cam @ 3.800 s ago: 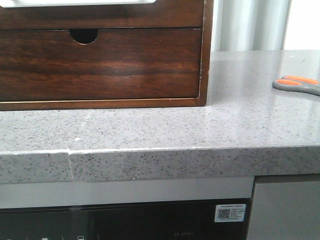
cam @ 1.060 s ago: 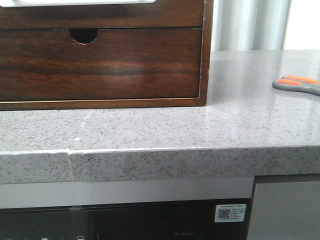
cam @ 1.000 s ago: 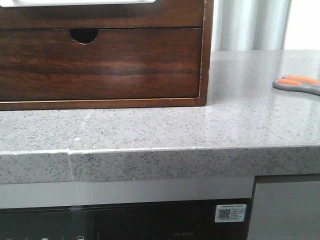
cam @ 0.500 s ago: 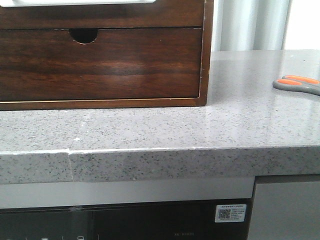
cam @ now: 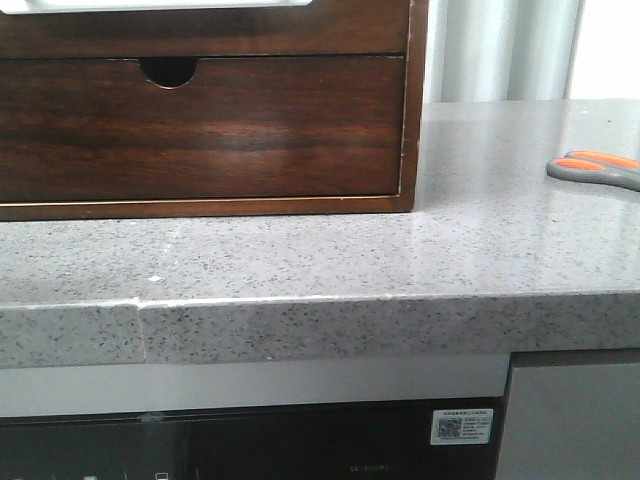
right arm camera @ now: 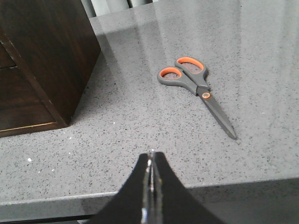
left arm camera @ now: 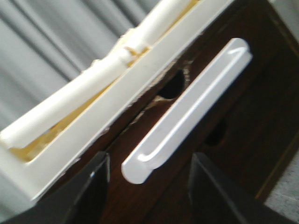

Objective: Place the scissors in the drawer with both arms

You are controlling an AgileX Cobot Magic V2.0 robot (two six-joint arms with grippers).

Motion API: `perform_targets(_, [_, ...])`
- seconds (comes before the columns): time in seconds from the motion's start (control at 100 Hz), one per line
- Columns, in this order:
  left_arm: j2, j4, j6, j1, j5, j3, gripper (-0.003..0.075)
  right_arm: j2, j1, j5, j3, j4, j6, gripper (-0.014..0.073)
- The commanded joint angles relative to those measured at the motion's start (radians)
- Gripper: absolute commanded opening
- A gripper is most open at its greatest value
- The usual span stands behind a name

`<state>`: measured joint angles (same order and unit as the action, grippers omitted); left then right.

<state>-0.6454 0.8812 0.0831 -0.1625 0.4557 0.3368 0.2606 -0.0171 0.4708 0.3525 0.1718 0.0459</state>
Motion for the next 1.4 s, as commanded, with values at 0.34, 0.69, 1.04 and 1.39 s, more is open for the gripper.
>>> perform_targets(0.34, [-0.304, 0.031, -0.239, -0.109, 0.075, 0.213, 0.0327, 0.019, 0.001, -0.068, 0.038, 0.004, -0.003, -0.0106])
perform_targets(0.69, [-0.449, 0.032, -0.32, -0.119, 0.082, 0.308, 0.0327, 0.019, 0.001, -0.064, 0.038, 0.004, -0.003, -0.0106])
perform_targets(1.04, [-0.52, 0.032, -0.35, -0.119, 0.082, 0.336, 0.0327, 0.019, 0.001, -0.064, 0.038, 0.004, -0.003, -0.0106])
perform_targets(1.39, [-0.525, 0.034, -0.35, -0.119, 0.082, 0.336, 0.0052, 0.019, 0.001, -0.064, 0.038, 0.004, -0.003, -0.0106])
